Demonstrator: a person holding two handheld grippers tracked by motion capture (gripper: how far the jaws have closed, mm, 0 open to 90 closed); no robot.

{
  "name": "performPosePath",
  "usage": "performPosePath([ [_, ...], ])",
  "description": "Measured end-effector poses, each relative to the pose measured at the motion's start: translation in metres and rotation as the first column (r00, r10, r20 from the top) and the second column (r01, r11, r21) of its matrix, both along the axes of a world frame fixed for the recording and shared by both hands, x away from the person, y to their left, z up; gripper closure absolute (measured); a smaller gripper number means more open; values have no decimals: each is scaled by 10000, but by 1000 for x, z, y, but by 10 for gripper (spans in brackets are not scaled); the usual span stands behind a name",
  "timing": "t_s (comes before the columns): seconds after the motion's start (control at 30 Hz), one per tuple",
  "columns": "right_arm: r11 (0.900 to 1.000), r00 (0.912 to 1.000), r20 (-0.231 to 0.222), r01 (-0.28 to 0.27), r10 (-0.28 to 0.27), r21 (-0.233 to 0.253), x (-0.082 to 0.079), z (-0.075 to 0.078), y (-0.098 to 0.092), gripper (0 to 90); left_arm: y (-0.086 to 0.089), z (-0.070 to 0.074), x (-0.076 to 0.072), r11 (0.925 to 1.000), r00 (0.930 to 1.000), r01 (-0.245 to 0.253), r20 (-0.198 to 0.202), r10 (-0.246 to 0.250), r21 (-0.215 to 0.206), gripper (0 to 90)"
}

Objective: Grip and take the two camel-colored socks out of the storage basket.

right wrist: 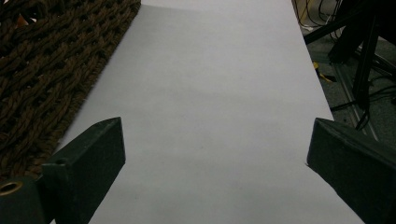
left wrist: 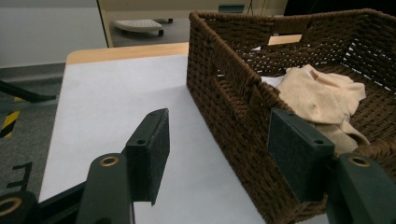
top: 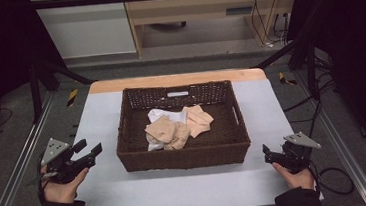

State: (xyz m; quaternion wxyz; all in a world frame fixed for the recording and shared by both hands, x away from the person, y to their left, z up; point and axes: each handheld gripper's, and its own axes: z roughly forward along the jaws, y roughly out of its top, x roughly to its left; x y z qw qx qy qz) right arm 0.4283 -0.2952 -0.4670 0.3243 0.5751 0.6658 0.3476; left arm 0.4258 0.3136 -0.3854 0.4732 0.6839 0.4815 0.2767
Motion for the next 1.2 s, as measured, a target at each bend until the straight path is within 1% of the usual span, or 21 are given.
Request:
performPosePath([
  [0.03,10000,10000,8,34,-34,32,0,0,0,46,-3,4,2,10000,10000,40,65,-40,-42,385],
  [0.1,10000,10000,-16,18,-18,59,0,0,0,46,-5,6,3,10000,9999,75,103,-75,-59,385],
  [0.13,10000,10000,20,1,-1,60,0,0,0,46,-9,10,5,9998,9997,153,187,-151,-106,384],
  [0.23,10000,10000,38,-3,3,84,0,0,0,46,-14,14,7,9997,9995,211,242,-208,-123,384],
  [0.27,9999,10000,40,25,-26,119,0,0,0,46,-19,17,10,9995,9993,255,291,-249,-196,383],
  [0.3,9999,10000,34,30,-31,131,0,0,0,45,-19,17,10,9995,9993,255,291,-249,-196,383],
  [0.33,9999,10000,57,23,-23,134,-1,0,0,46,-25,20,13,9991,9990,325,321,-316,-263,383],
  [0.37,9999,10000,57,23,-23,134,-1,0,0,46,-25,20,13,9991,9990,325,321,-316,-263,383],
  [0.43,9999,10000,57,32,-32,128,-1,1,0,46,-31,24,17,9986,9984,437,386,-425,-303,384],
  [0.53,9999,10000,80,36,-37,111,0,1,0,45,-43,30,23,9986,9976,519,467,-513,-115,392],
  [0.7,10000,9999,99,45,-46,52,0,1,0,45,-58,37,32,9977,9963,680,522,-681,41,396],
  [0.77,10000,9999,106,49,-49,53,0,1,0,45,-67,41,36,9964,9955,788,500,-802,308,396],
  [0.8,10000,9999,116,60,-61,55,0,1,0,45,-67,41,36,9964,9955,788,500,-802,308,396],
  [0.9,9999,9999,89,93,-94,81,0,1,-1,45,-78,45,40,9942,9939,903,586,-937,592,396],
  [1.03,10000,9999,93,64,-64,51,0,1,-1,45,-84,47,43,9931,9931,1005,547,-1039,611,396],
  [1.07,9999,9999,96,78,-78,66,0,1,-1,45,-88,47,46,9931,9924,1052,586,-1082,522,395],
  [1.2,9999,9999,83,100,-101,75,0,1,-1,45,-93,48,51,9931,9921,1088,585,-1112,430,394],
])
